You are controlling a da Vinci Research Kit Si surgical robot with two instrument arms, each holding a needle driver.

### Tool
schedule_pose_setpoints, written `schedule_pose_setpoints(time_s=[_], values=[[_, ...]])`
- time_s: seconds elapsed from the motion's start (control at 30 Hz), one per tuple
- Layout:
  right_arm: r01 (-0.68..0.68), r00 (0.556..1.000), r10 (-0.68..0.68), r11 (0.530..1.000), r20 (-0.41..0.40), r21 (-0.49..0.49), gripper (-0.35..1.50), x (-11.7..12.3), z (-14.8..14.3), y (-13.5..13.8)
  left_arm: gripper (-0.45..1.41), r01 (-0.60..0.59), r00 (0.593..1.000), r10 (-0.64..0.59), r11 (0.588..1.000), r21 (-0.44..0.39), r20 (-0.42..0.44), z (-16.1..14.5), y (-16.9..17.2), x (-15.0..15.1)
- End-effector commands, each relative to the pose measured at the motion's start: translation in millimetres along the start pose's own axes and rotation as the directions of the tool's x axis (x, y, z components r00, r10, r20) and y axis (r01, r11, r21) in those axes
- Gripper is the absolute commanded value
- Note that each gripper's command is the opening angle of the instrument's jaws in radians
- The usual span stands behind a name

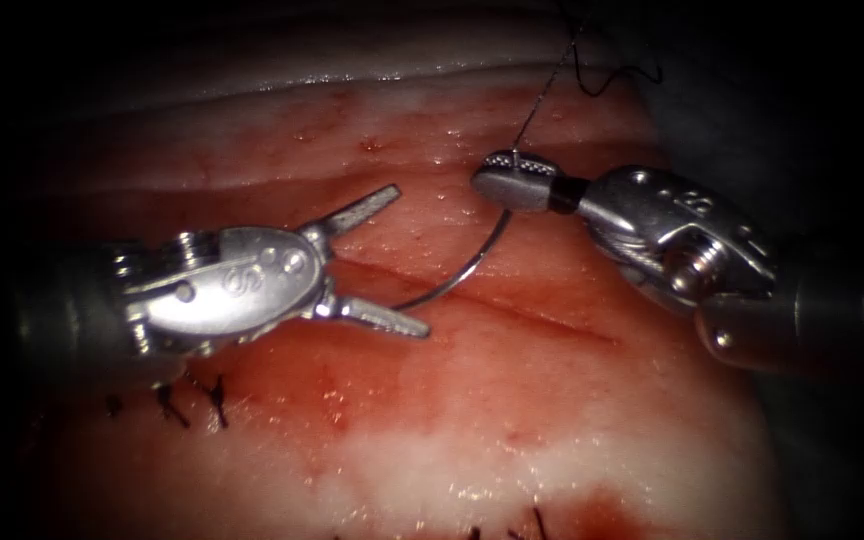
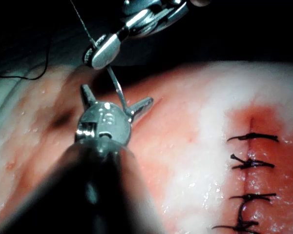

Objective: Wound Closure
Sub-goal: Pass the needle back to the left gripper to adjust needle grip.

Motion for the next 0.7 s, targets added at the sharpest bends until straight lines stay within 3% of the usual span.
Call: schedule_pose_setpoints(time_s=[0.03, 0.13, 0.17, 0.27, 0.4, 0.43, 0.53, 0.67, 0.7], values=[[0.055, 0.998, -0.055, 0.998, -0.012, 0.014, -0.35, -0.4, 0.7, 0.2, 0.83, 0.025, 1.000, -0.025, 1.000, -0.013, 0.015, 0.9, -0.7, -0.2], [0.136, 0.990, -0.133, 0.989, -0.043, 0.065, -0.35, -0.4, 0.7, 0.0, 0.83, 0.111, 0.992, -0.106, 0.992, -0.066, 0.075, 1.4, -2.1, -0.6], [0.184, 0.982, -0.178, 0.979, -0.069, 0.092, -0.35, 0.0, 0.7, -0.3, 0.85, 0.181, 0.978, -0.166, 0.976, -0.123, 0.126, 2.2, -3.4, -1.3], [0.216, 0.974, -0.207, 0.970, -0.088, 0.109, -0.35, 0.2, 0.7, -0.5, 0.85, 0.232, 0.966, -0.208, 0.959, -0.161, 0.152, 2.9, -4.2, -1.9], [0.358, 0.928, -0.338, 0.927, -0.159, 0.116, -0.35, 1.1, 0.8, -1.0, 0.85, 0.390, 0.914, -0.328, 0.872, -0.295, 0.237, 4.3, -3.7, -4.1], [0.358, 0.928, -0.338, 0.927, -0.159, 0.116, -0.35, 1.1, 0.8, -1.0, 0.85, 0.390, 0.914, -0.328, 0.872, -0.295, 0.237, 4.3, -3.7, -4.1], [0.399, 0.910, -0.379, 0.910, -0.168, 0.110, -0.35, 1.2, 0.9, -1.3, 0.85, 0.490, 0.868, -0.419, 0.812, -0.318, 0.268, 5.0, -2.8, -4.3], [0.414, 0.902, -0.391, 0.903, -0.183, 0.115, -0.35, 1.3, 1.0, -1.6, 0.85, 0.525, 0.848, -0.450, 0.787, -0.325, 0.281, 5.2, -2.7, -4.1], [0.430, 0.895, -0.402, 0.894, -0.196, 0.128, -0.35, 1.3, 1.1, -1.9, 0.81, 0.595, 0.801, -0.514, 0.741, -0.312, 0.307, 5.4, -2.8, -4.1]])
